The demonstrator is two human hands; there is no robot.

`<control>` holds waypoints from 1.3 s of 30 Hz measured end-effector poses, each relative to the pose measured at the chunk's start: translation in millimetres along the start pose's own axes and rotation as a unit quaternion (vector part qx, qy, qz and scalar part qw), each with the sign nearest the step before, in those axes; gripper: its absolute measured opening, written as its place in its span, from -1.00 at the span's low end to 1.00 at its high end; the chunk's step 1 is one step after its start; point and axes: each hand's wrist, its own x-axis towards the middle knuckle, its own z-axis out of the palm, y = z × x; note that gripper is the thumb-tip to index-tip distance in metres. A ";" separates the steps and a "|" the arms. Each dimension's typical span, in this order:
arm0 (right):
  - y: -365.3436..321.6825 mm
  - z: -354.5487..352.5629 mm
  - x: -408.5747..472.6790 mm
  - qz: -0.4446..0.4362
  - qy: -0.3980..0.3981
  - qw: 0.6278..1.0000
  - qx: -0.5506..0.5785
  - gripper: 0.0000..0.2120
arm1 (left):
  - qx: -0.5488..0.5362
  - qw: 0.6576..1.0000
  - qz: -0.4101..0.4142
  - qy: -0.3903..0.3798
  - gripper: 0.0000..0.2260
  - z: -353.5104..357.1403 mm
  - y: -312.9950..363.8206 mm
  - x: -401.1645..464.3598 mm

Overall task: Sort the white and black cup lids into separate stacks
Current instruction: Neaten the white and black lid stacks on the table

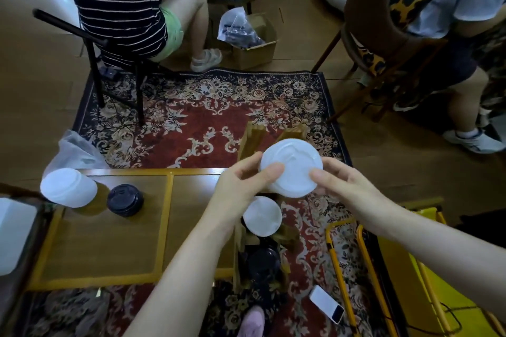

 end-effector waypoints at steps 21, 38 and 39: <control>16.9 -2.1 67.9 0.050 -0.010 0.998 0.025 -0.44 | 0.035 0.998 -0.036 0.037 -0.75 -18.2 -10.0 53.4; 37.7 -12.5 101.0 0.115 -0.050 0.991 0.038 -0.28 | 0.060 0.995 -0.081 0.028 -0.57 -25.1 -23.9 80.5; 38.4 -13.0 102.5 0.120 -0.054 0.991 0.034 -0.21 | 0.058 0.995 -0.080 0.031 -0.58 -25.3 -24.5 81.7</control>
